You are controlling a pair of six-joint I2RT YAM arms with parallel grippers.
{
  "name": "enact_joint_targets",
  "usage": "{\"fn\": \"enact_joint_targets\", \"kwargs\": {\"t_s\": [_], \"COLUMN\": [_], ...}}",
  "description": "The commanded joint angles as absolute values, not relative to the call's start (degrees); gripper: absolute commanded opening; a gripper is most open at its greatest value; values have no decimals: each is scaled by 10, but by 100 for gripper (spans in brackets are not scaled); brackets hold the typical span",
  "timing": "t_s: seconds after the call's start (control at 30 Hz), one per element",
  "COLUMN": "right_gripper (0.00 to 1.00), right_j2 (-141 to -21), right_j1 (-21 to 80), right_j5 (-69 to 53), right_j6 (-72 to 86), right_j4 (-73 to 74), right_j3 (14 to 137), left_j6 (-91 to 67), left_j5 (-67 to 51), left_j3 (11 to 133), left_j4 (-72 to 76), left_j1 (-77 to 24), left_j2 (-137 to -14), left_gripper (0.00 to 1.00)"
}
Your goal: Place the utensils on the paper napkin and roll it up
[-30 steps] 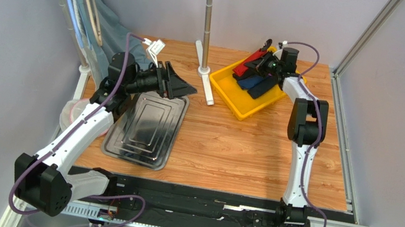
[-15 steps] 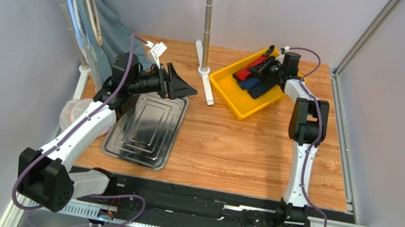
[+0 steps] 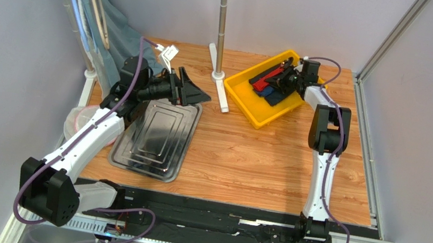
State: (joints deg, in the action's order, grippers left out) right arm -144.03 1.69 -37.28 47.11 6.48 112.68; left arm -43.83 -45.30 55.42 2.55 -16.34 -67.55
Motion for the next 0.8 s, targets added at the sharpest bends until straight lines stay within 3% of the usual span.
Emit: {"fn": "enact_joint_targets", "kwargs": {"t_s": [0.0,0.17,0.77], "right_gripper": [18,31,41], "right_j2": [-1434,-1428,-1393], "right_j1": [15,14,12], "right_j5": [-341,-323,-311], "right_j6": [458,454,468], "right_j4": [116,142,181], "right_j3": [1151,1160,1164], "left_j6": [-444,-446,-455], "left_j5": [-449,-447,-446], "left_j3": [555,558,555], "left_j4": [34,35,39], "left_j1": [-157,-156,-156], "left_j2": [-674,-677,-674], "left_gripper": [99,99,99]}}
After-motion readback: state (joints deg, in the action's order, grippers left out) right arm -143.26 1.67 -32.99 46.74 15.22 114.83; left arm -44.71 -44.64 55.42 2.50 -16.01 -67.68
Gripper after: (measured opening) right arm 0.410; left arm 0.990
